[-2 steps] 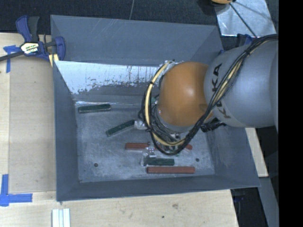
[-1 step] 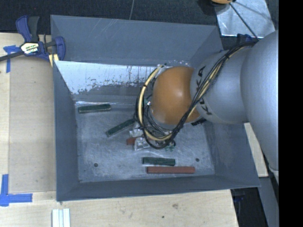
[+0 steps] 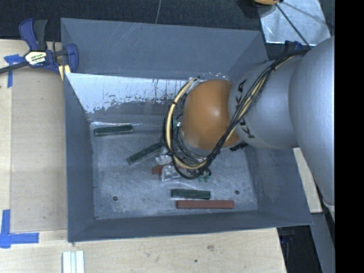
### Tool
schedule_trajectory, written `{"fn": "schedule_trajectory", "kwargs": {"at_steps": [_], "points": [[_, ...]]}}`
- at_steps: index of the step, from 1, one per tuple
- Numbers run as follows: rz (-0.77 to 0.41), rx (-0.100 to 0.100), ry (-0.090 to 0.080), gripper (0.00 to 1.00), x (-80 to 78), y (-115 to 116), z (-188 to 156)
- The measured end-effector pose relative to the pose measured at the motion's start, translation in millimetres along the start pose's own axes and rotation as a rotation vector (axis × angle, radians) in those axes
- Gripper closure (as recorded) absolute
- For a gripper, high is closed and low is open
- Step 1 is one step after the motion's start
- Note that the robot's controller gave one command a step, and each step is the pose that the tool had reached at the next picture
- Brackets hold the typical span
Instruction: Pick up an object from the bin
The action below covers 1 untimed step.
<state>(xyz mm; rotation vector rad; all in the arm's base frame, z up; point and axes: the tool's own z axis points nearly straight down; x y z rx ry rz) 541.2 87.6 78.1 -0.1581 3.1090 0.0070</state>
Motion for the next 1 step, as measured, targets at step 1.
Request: {"fn": "schedule_trajectory", "kwargs": {"at_steps": [1], "points": [[0.036,0.002,0.018,1.00,12.6,15.7,-177.5]]}}
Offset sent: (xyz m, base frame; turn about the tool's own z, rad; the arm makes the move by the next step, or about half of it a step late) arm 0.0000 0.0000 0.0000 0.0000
